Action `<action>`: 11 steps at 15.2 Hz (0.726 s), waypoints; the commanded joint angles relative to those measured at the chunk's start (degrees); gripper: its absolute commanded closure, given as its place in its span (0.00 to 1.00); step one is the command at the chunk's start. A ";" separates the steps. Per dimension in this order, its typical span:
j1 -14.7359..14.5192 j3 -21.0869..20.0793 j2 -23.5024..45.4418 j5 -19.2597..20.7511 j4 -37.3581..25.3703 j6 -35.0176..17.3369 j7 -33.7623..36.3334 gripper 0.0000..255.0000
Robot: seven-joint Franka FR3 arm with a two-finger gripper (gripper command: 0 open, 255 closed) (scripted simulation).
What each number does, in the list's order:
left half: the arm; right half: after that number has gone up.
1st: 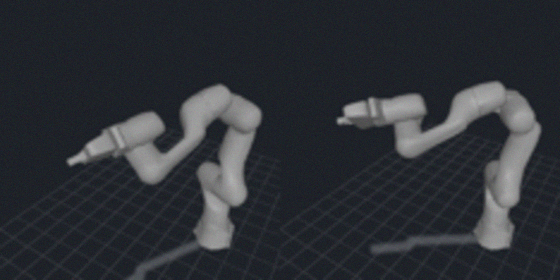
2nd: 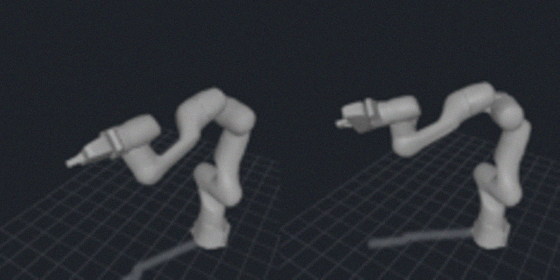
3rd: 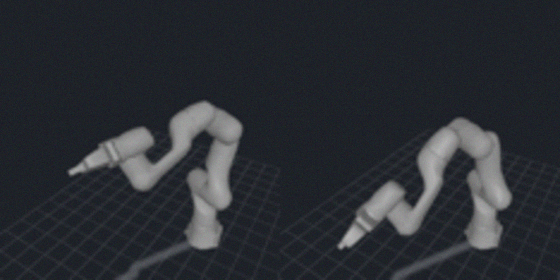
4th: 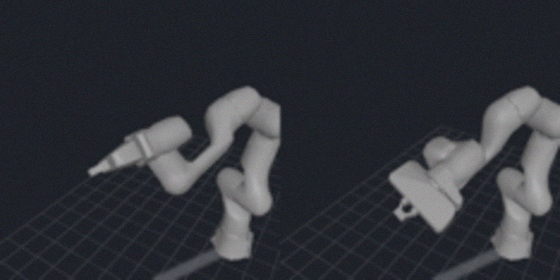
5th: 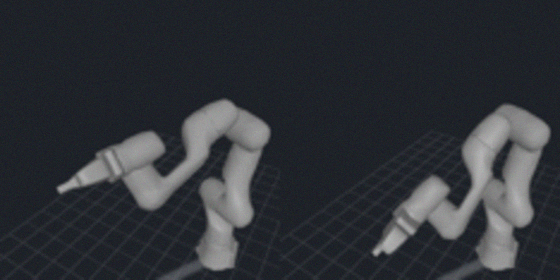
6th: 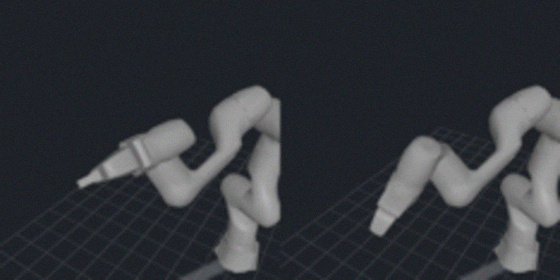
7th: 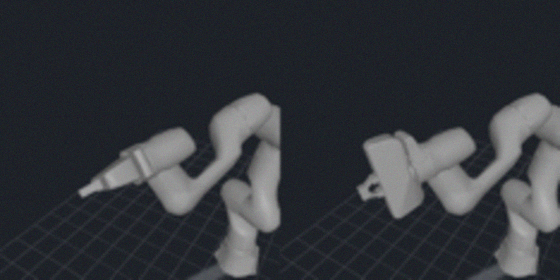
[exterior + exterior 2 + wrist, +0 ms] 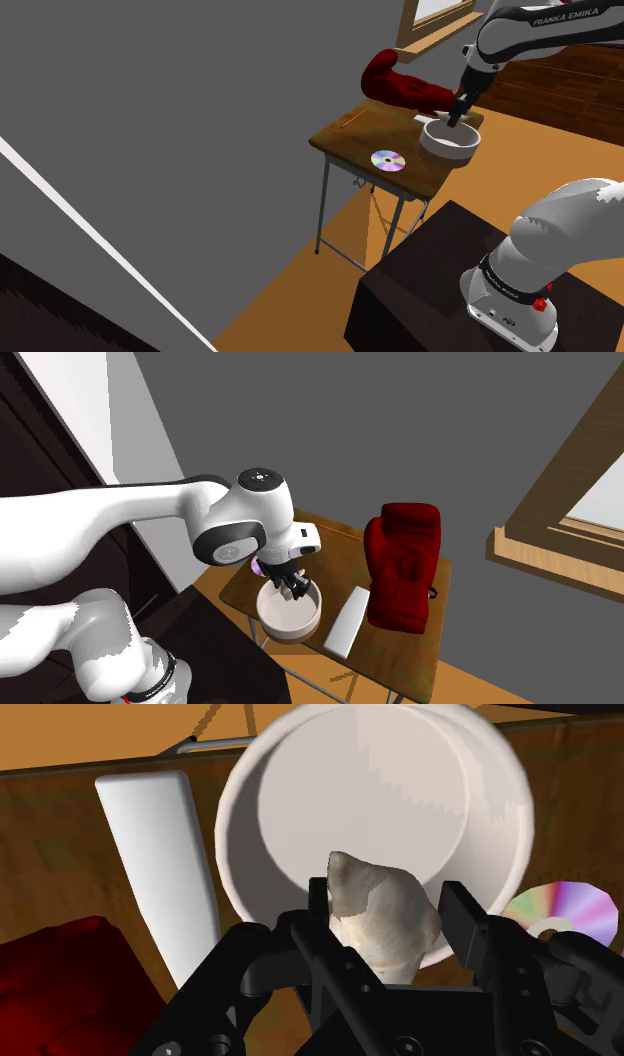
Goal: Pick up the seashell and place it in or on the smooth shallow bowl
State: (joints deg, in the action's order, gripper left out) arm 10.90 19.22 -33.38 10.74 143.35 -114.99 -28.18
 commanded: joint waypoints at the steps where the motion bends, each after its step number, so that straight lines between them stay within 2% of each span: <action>1: 0.04 0.35 0.58 0.16 1.25 -1.86 -0.07 1.00; 10: 0.07 0.58 0.94 0.29 2.23 -3.20 -0.08 1.00; 11: 0.07 0.58 0.95 0.29 2.23 -3.20 -0.08 0.00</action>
State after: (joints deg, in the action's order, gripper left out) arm 10.97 19.80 -32.44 11.03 145.58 -118.19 -28.26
